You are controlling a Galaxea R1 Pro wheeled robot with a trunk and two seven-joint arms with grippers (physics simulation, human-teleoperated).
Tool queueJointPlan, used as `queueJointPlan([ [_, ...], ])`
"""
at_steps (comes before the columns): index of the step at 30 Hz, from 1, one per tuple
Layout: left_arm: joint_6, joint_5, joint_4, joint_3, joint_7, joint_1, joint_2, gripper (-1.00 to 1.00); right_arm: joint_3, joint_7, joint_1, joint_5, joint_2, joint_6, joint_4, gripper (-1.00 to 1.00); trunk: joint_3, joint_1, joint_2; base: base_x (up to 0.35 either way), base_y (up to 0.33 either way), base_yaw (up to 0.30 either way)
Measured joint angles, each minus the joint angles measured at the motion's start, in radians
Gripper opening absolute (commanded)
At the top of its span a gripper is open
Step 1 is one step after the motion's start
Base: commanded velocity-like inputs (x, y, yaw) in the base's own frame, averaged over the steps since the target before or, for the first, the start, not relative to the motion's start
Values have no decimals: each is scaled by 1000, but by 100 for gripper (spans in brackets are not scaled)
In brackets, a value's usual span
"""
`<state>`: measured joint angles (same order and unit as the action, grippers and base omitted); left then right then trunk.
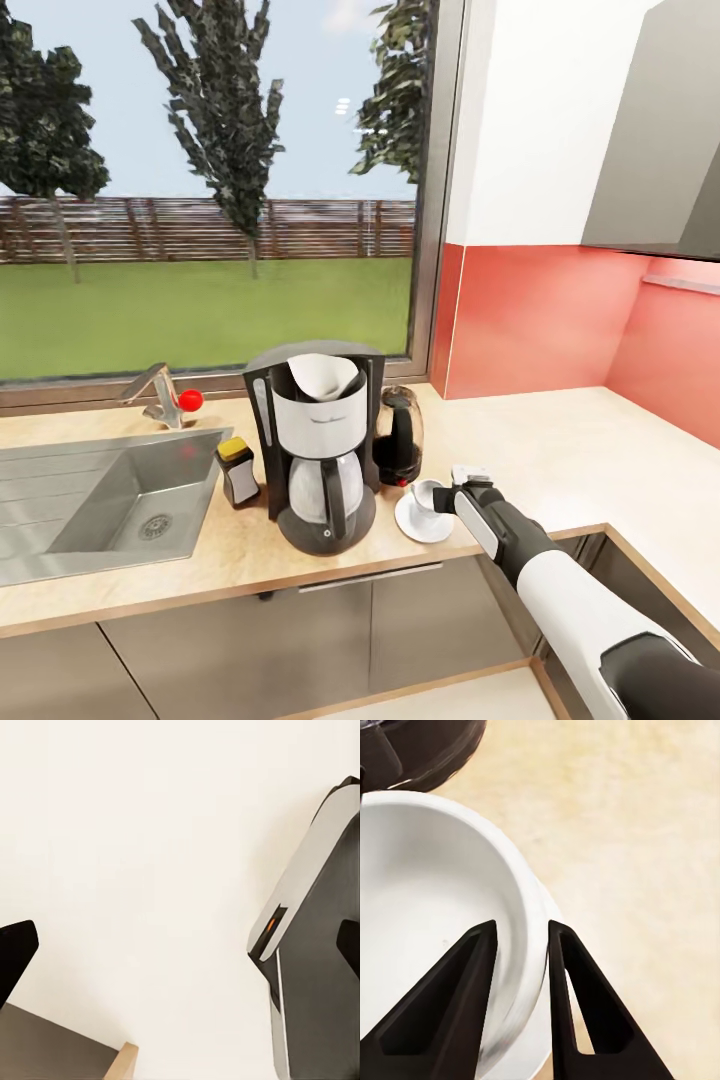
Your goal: Set up a coffee station on the kitchen countertop: keep the coffee maker on the countertop, move the bottle of coffee from the kitchen shelf to the counter next to the coffee maker, place a paper coffee filter on top of the coffee maker, put the saucer next to the coffee maker with the coffee cup on the saucer, and place the electric kettle next to the coffee maker.
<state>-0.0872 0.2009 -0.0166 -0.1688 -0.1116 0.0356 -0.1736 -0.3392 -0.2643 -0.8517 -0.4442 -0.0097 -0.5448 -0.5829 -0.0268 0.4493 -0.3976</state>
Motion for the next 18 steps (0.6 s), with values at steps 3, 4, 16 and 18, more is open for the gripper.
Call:
queueJointPlan([
  [3,0,0,0,0,0,0,0,100,0,0,0,0,0,1,1,-100,0,0,0,0,0,0],
  [4,0,0,0,0,0,0,0,100,0,0,0,0,0,1,1,-100,0,0,0,0,0,0],
  [16,1,0,-7,0,-2,0,2,100,-1,3,0,-4,1,7,41,100,0,0,0,0,0,0],
  [18,1,0,-8,0,-2,0,1,100,-2,3,0,-4,1,8,40,100,0,0,0,0,0,0],
])
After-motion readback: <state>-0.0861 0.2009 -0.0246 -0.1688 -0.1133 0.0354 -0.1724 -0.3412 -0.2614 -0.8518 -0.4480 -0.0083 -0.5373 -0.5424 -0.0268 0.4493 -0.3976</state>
